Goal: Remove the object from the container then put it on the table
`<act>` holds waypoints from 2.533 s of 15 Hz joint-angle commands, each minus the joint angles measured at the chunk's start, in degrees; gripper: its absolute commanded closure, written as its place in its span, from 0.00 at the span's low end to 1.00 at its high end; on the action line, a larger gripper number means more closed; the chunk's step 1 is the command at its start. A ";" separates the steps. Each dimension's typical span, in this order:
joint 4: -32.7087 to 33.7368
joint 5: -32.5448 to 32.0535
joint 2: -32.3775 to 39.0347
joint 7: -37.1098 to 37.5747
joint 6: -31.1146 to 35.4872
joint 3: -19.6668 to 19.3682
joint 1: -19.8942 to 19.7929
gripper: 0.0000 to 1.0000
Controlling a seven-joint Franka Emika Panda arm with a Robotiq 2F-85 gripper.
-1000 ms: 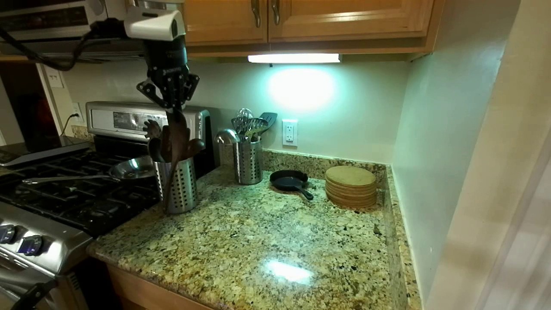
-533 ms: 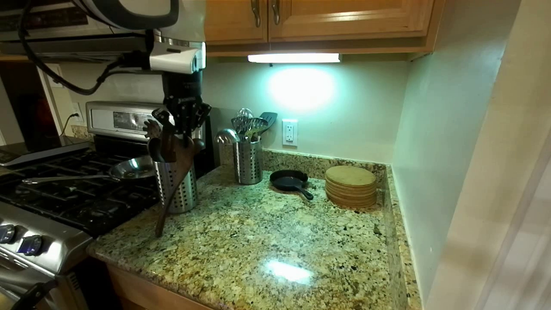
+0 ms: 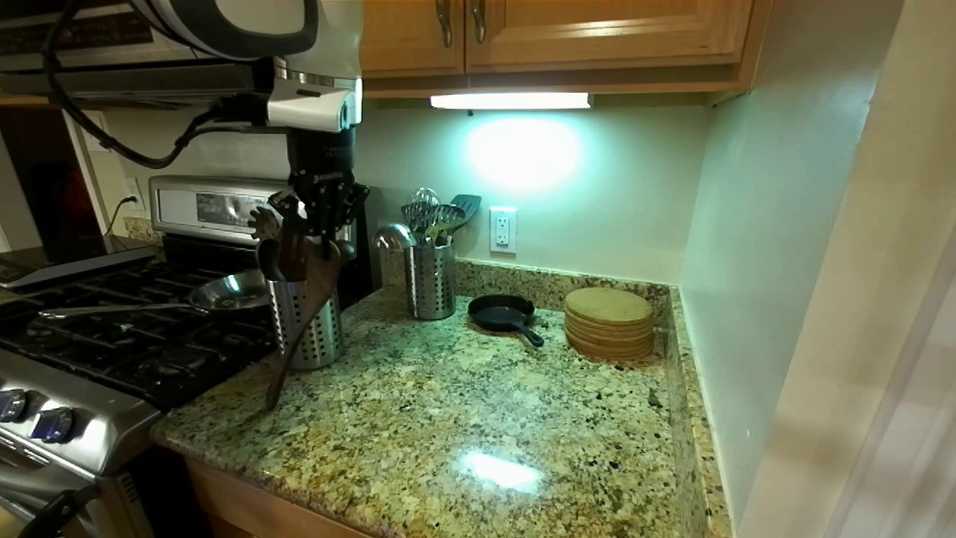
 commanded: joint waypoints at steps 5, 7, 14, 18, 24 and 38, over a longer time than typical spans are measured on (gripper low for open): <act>2.11 -0.35 4.20 0.69 0.06 -1.79 -0.91 0.95; 2.82 0.73 5.87 -1.01 0.35 -3.94 -1.20 0.95; 8.03 6.88 13.41 -9.10 -0.81 -12.73 -2.58 0.95; 11.50 12.24 19.93 -13.79 -2.24 -15.55 -3.14 0.95; 16.85 16.44 30.42 -17.41 -3.05 -16.23 -3.58 0.95; 19.23 12.30 35.24 -16.62 -0.21 -17.20 -3.86 0.29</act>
